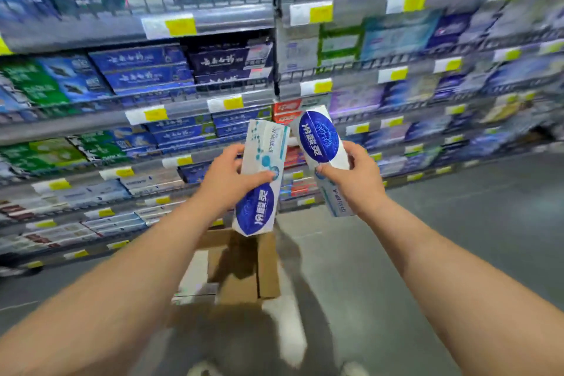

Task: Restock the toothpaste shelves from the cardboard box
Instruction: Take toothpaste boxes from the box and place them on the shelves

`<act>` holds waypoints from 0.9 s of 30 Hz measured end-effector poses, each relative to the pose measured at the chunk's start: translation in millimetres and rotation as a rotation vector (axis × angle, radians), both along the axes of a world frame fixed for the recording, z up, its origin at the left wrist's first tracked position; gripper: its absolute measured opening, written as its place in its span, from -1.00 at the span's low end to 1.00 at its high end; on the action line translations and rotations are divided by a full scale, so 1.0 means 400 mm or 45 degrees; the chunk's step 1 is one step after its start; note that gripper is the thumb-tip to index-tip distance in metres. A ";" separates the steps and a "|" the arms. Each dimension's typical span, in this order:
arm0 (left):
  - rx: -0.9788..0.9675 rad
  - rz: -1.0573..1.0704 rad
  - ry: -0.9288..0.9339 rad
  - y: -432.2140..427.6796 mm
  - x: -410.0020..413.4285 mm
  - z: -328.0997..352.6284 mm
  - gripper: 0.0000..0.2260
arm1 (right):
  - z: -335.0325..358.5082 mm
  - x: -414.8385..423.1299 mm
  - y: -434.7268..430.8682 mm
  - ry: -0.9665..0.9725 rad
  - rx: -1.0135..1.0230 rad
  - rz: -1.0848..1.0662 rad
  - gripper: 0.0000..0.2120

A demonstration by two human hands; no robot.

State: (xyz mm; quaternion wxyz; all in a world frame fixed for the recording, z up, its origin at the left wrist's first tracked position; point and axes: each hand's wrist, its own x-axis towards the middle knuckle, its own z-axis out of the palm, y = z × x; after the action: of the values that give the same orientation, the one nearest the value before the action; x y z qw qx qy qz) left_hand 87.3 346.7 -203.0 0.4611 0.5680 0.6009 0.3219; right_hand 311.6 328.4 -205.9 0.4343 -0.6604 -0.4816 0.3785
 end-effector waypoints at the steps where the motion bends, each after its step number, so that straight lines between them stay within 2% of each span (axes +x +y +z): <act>1: 0.009 -0.008 -0.028 -0.001 0.064 0.018 -0.50 | 0.024 0.067 -0.004 -0.010 0.018 0.006 -0.56; 7: 0.194 -0.109 -0.128 0.026 0.427 0.143 -0.51 | 0.185 0.438 -0.006 -0.053 0.174 -0.035 -0.56; 13: 0.332 -0.222 -0.164 0.144 0.676 0.268 -0.49 | 0.309 0.661 0.091 -0.097 0.373 -0.063 -0.63; 17: 0.456 -0.244 -0.152 0.291 0.797 0.333 -0.48 | 0.375 0.778 0.234 -0.204 0.490 -0.129 -0.65; 21: 0.584 -0.215 -0.133 0.456 0.902 0.403 -0.48 | 0.447 0.884 0.413 -0.356 0.632 -0.188 -0.51; 27: 0.771 -0.169 -0.095 0.643 1.028 0.508 -0.48 | 0.562 1.023 0.621 -0.604 0.831 -0.280 -0.53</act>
State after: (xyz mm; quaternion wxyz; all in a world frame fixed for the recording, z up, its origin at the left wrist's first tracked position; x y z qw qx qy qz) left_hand 498.4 604.0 0.4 0.3127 0.7053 0.4220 0.4761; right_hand 720.9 576.8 18.8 0.5357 -0.6043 -0.5897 -0.0053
